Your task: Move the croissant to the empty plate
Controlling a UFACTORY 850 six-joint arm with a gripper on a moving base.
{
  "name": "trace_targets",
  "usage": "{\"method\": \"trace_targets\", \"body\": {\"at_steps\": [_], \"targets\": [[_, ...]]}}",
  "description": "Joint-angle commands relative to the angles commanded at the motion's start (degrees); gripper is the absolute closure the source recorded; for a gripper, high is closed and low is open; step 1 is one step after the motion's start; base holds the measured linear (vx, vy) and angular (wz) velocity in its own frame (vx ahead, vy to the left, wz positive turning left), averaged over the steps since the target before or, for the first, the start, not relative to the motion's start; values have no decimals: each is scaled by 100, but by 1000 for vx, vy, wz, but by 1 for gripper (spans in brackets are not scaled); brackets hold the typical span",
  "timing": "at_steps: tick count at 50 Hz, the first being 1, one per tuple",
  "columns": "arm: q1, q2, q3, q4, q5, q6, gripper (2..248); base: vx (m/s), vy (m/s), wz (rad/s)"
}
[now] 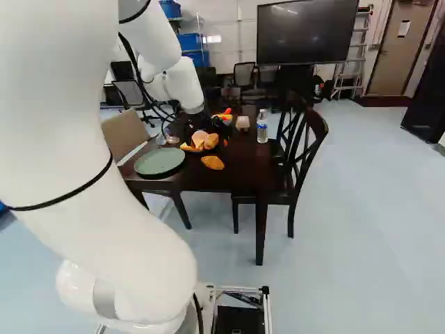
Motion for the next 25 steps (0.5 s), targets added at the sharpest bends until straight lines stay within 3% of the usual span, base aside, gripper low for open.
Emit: {"method": "trace_targets", "body": {"at_steps": [8,25], "targets": [[0,0,0,0,0,-184,3,0,0,0],[0,0,0,0,0,-1146,3,0,0,0]]}}
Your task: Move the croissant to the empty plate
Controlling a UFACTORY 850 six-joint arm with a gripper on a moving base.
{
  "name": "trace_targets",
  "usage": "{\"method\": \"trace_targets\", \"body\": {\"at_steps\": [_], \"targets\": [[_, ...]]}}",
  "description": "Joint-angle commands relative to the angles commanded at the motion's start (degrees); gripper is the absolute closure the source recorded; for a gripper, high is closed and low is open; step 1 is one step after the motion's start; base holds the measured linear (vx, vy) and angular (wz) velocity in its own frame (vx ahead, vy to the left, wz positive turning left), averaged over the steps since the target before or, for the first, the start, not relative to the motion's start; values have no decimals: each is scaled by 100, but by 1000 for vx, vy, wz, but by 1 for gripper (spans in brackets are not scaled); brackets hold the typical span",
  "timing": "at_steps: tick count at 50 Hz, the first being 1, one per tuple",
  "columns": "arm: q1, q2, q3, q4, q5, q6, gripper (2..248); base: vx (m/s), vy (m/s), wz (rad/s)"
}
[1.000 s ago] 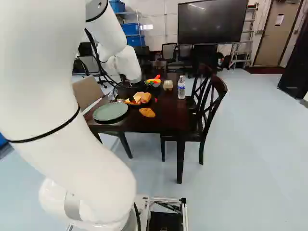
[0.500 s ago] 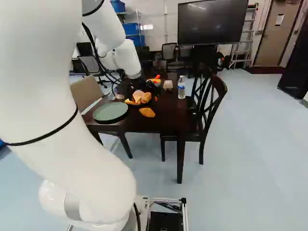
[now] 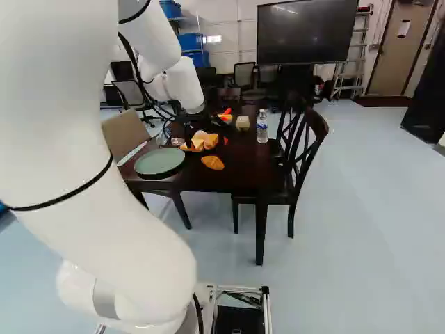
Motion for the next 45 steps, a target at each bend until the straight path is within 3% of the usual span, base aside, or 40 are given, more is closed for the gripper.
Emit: {"method": "trace_targets", "body": {"at_steps": [45], "targets": [[0,0,0,0,0,-2661,3,0,0,0]]}}
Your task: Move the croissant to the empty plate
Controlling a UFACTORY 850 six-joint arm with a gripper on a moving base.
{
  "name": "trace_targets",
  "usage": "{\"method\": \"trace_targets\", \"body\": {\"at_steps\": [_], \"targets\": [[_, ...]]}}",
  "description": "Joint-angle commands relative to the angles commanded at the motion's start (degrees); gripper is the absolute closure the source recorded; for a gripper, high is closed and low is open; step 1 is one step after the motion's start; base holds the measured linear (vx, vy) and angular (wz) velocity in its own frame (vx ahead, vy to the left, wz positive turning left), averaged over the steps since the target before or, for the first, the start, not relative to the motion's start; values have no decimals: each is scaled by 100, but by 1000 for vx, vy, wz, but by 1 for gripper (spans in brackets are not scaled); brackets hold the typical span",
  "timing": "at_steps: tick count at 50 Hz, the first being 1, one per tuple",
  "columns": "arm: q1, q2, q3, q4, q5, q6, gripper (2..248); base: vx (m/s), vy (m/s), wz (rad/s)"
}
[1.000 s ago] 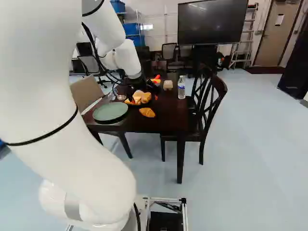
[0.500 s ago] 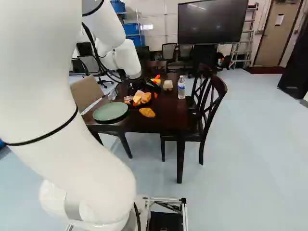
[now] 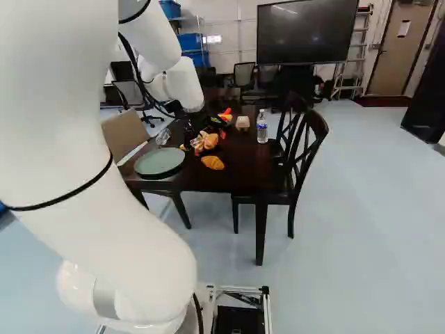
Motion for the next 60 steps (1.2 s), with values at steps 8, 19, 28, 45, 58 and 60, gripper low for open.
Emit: {"method": "trace_targets", "body": {"at_steps": [8,19,28,45,58,60], "targets": [[0,0,0,0,0,0,3,0,0,0],[0,0,0,0,0,0,3,0,0,0],[0,-1,-1,0,0,0,3,0,0,0],[1,-48,-51,0,0,0,3,0,0,0],[2,-105,-110,0,0,0,3,0,0,0],[2,-113,-120,0,0,0,3,0,0,0]]}}
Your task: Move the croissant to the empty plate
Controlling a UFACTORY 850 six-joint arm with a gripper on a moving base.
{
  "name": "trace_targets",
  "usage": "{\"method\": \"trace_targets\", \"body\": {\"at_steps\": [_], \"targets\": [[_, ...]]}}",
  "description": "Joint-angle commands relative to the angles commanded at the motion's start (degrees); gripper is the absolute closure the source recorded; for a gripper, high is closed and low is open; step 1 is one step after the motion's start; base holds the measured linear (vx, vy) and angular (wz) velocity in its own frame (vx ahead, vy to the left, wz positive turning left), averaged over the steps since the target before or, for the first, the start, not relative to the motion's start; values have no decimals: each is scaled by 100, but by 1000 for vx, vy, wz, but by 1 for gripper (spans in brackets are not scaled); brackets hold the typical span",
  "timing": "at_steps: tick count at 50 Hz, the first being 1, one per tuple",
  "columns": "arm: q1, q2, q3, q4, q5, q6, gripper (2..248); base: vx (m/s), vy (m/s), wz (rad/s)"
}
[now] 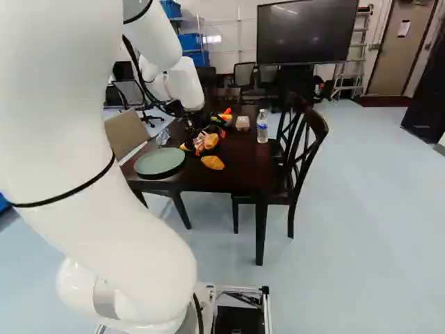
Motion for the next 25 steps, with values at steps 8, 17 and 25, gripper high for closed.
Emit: {"method": "trace_targets", "body": {"at_steps": [8,17,25], "targets": [[1,-35,-37,0,0,0,3,0,0,0],[1,-69,-74,0,0,0,3,0,0,0],[1,-74,-79,0,0,0,3,0,0,0]]}}
